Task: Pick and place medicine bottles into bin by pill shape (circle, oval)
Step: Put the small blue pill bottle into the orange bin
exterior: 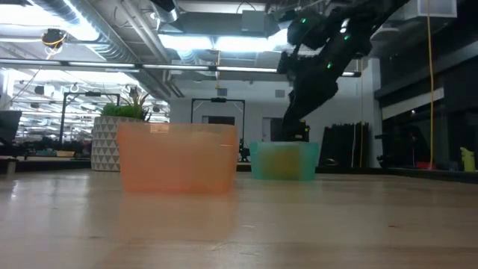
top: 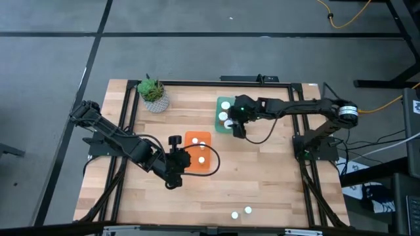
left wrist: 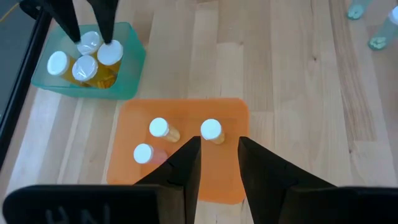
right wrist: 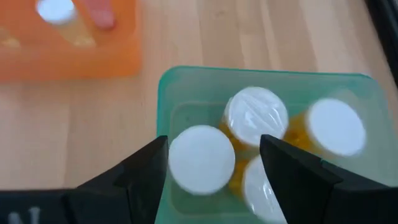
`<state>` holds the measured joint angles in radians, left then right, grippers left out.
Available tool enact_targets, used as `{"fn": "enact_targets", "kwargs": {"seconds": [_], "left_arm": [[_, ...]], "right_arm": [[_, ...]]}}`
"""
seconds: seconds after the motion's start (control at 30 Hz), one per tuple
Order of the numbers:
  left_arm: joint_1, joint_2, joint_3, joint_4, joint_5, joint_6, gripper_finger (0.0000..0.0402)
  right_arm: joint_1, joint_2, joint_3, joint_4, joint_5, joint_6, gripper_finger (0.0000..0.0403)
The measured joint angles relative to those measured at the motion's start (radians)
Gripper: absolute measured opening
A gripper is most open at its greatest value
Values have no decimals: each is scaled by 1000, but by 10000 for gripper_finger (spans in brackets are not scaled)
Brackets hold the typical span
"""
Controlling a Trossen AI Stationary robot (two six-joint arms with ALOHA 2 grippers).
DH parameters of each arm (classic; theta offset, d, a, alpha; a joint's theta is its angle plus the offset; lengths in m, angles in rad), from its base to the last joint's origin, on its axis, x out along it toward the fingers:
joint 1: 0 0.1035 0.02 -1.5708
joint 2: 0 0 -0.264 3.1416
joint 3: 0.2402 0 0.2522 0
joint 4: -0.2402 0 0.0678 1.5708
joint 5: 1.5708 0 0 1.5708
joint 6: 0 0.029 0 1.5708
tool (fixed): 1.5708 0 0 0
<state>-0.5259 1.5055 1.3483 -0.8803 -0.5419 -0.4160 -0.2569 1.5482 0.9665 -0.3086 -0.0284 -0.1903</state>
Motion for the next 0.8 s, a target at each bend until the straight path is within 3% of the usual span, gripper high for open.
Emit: {"fn": "enact_targets", "kwargs": {"seconds": [0.2,0.43,0.8], "left_arm": [[0,0,0,0,0,0,99],[0,0,-4,10,0,0,99],[0,0,-150,141,3,-1,99]], "right_arm": [[50,-156,0,-228,0,231,257],[259,-280,-3,-528,0,531,257],[711,-309,-113,-495,-9,951,257]]}}
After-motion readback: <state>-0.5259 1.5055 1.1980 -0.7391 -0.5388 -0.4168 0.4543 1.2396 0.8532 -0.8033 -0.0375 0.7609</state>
